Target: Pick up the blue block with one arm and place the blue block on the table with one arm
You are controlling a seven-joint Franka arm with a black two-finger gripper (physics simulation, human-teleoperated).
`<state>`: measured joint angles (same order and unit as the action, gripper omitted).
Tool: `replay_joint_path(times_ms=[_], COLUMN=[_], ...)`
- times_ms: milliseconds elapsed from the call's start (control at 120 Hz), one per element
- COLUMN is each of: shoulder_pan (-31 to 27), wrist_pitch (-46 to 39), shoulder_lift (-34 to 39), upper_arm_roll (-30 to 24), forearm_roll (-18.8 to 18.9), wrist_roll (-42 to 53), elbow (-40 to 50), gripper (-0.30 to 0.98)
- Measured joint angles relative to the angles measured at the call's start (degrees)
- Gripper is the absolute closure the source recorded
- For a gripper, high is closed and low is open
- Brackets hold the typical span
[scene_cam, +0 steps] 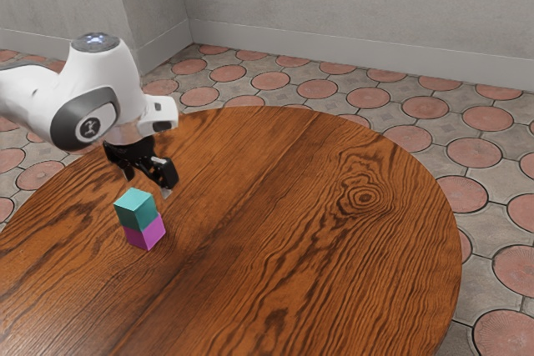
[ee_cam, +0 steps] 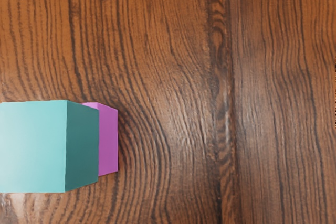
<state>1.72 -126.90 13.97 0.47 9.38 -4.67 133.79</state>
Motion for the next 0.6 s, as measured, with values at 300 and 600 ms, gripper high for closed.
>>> replay_joint_path(times_ms=[300,600], shoulder_pan=[-0.23,-0.24], wrist_pitch=[-7.4,-9.41], shoulder_lift=[3.86,-0.92], upper_arm_roll=[6.26,9.25], forearm_roll=[0.97,-2.57], wrist_roll=[4.22,15.05], elbow=[8.07,7.83], gripper=[0.0,0.0])
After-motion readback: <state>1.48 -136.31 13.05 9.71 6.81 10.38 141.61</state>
